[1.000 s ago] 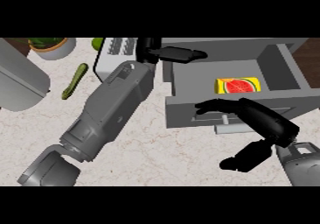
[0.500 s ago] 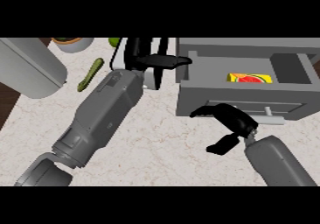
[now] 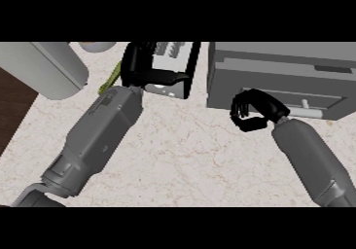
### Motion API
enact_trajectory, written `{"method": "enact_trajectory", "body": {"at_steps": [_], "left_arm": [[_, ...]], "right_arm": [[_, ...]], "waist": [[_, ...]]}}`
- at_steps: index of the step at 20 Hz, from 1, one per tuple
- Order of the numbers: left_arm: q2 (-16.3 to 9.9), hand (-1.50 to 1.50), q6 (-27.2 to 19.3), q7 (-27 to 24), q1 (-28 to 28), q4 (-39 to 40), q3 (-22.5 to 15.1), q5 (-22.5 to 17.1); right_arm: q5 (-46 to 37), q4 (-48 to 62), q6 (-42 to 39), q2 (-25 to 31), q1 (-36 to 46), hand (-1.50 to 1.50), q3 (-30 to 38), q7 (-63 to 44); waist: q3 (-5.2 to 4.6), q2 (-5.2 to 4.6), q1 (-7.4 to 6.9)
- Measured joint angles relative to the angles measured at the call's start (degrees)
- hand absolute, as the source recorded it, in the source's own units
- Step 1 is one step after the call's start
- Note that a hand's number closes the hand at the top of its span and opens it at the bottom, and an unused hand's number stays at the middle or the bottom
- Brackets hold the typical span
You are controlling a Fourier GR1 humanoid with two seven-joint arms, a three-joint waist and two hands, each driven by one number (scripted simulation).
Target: Pick up the cup, place it into the drawer and close the drawer
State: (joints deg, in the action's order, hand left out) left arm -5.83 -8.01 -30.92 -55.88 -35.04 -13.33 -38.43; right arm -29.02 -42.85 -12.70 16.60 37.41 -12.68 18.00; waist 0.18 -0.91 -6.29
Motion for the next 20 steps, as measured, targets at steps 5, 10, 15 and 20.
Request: {"method": "enact_trajectory", "body": {"at_steps": [5, 10, 15, 20], "left_arm": [[-2.55, -1.5, 2.37, 1.22, 3.07, -3.17, -0.19, -0.32], [-4.12, -1.5, 4.16, 1.78, 5.1, -4.94, -0.55, -0.28], [-4.72, -1.5, 5.64, 2.66, 6.07, -6.41, -0.96, -0.45], [-5.24, -1.5, 7.03, 3.1, 7.22, -7.4, -1.34, -0.54]], "right_arm": [[2.3, 8.52, 1.94, 1.53, 6.4, 1.5, 5.65, 3.65], [4.57, 10.87, -0.6, 1.91, 7.33, 1.5, 7.58, 5.84], [6.85, 10.95, -4.2, 2.86, 6.98, 1.5, 8.9, 6.49], [9.13, 10.1, -8.37, 3.92, 6.55, 1.5, 9.83, 6.35]], "waist": [[0.28, -0.6, -1.36], [0.37, -0.54, -1.96], [0.43, -0.56, -2.85], [0.67, -0.84, -3.51]]}}
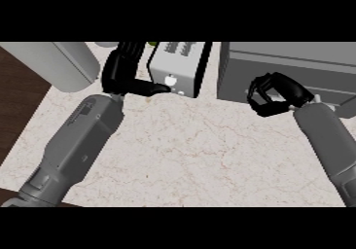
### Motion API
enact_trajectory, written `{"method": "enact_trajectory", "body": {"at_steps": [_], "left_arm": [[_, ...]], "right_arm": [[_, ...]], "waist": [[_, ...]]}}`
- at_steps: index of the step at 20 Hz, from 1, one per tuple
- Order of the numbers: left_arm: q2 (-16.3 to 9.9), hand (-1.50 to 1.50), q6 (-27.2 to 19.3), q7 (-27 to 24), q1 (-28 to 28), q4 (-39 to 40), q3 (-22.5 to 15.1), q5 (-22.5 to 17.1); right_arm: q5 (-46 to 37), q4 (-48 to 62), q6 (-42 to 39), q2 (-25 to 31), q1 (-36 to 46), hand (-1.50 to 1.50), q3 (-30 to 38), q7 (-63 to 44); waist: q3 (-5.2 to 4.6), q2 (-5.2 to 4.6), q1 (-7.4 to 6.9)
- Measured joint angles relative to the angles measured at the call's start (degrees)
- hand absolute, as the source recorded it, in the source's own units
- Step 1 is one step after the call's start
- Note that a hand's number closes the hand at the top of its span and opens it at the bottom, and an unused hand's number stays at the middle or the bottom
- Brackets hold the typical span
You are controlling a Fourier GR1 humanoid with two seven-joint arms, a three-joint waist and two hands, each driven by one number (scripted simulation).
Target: Pick up the cup, place it into the drawer and close the drawer
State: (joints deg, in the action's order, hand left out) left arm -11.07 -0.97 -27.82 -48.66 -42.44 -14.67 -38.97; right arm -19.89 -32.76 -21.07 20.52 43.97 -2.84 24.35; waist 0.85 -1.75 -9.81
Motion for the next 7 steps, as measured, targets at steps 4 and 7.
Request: {"method": "enact_trajectory", "body": {"at_steps": [4, 7], "left_arm": [[0.02, -1.5, 0.73, 0.2, 0.59, -0.68, -0.04, -0.3], [-0.34, -1.5, 1.42, 0.23, 1.2, -1.06, -0.01, -0.47]], "right_arm": [[1.62, -0.89, -2.95, 0.82, -0.46, 1.5, 0.59, -0.09], [2.59, -1.69, -4.74, 1.46, -0.97, 1.5, 0.88, -0.25]], "waist": [[0.2, -0.29, -0.5], [0.29, -0.47, -0.95]]}}
